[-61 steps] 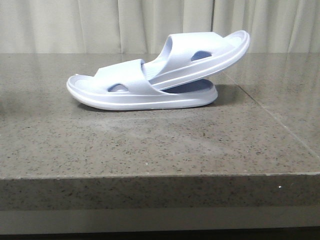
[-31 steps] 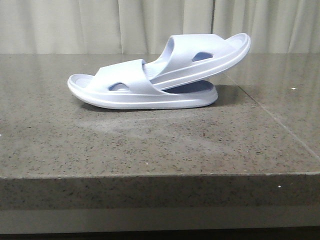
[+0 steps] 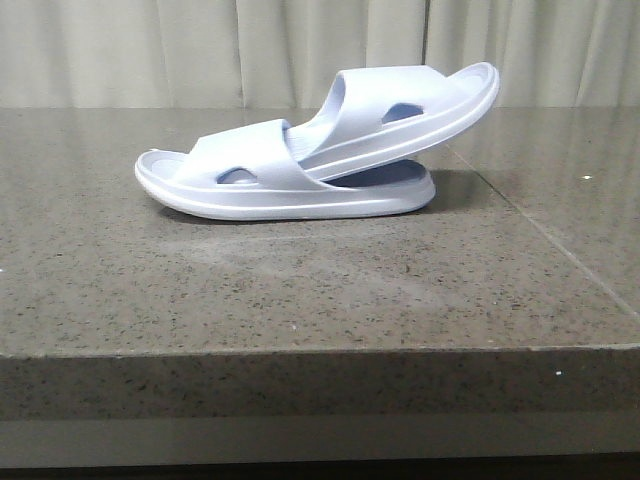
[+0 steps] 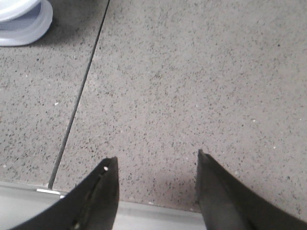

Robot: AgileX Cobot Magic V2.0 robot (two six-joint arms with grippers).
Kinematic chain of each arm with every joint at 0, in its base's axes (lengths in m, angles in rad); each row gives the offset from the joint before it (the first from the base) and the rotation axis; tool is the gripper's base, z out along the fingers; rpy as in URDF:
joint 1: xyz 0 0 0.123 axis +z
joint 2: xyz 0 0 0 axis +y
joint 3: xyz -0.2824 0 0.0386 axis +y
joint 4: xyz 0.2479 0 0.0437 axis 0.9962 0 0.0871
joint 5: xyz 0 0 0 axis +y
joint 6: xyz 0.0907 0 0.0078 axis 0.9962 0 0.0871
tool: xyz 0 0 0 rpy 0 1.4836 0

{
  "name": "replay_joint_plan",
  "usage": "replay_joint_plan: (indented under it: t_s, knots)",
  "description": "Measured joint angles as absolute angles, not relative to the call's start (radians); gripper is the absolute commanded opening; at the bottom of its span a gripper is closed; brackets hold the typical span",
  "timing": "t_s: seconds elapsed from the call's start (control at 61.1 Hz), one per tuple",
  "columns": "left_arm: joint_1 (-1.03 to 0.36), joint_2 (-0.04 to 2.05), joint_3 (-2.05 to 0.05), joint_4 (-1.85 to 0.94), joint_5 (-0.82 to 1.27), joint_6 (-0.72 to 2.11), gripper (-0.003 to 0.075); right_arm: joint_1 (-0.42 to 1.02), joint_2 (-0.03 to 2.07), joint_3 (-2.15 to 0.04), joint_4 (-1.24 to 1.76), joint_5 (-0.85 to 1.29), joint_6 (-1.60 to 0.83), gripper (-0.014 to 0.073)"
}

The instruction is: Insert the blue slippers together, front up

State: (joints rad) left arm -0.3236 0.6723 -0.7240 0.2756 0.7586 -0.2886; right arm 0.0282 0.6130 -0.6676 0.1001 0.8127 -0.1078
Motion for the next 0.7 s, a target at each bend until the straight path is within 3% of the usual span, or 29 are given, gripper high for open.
replay_joint_plan:
  t_s: [0.082,0.164,0.295,0.426,0.491,0.704]
  knots:
    - [-0.324,0.672,-0.704,0.275,0.732,-0.289,0.0394,0.028,0.603,-0.652,0.100,0.799,-0.108,0.0374]
    - [-0.324,0.672,-0.693,0.273,0.725,-0.289,0.0339,0.028,0.603,-0.650,0.100,0.796,-0.107,0.0283]
    - [-0.324,0.672,-0.691,0.273,0.721,-0.289,0.0169,0.028,0.603,-0.650,0.100,0.794,-0.106,0.0071]
    - [-0.324,0.672,-0.691,0.273,0.721,-0.289,0.0041,0.028,0.603,-0.649,0.100,0.794,-0.106,-0.0074]
    - [-0.324,0.672,-0.691,0.273,0.721,-0.289,-0.0021,0.028,0.603,-0.648,0.100,0.794,-0.106,-0.0062]
    - [-0.324,0.672,-0.691,0.265,0.723,-0.289,-0.0020,0.028,0.603,-0.648,0.100,0.797,-0.106,-0.0067]
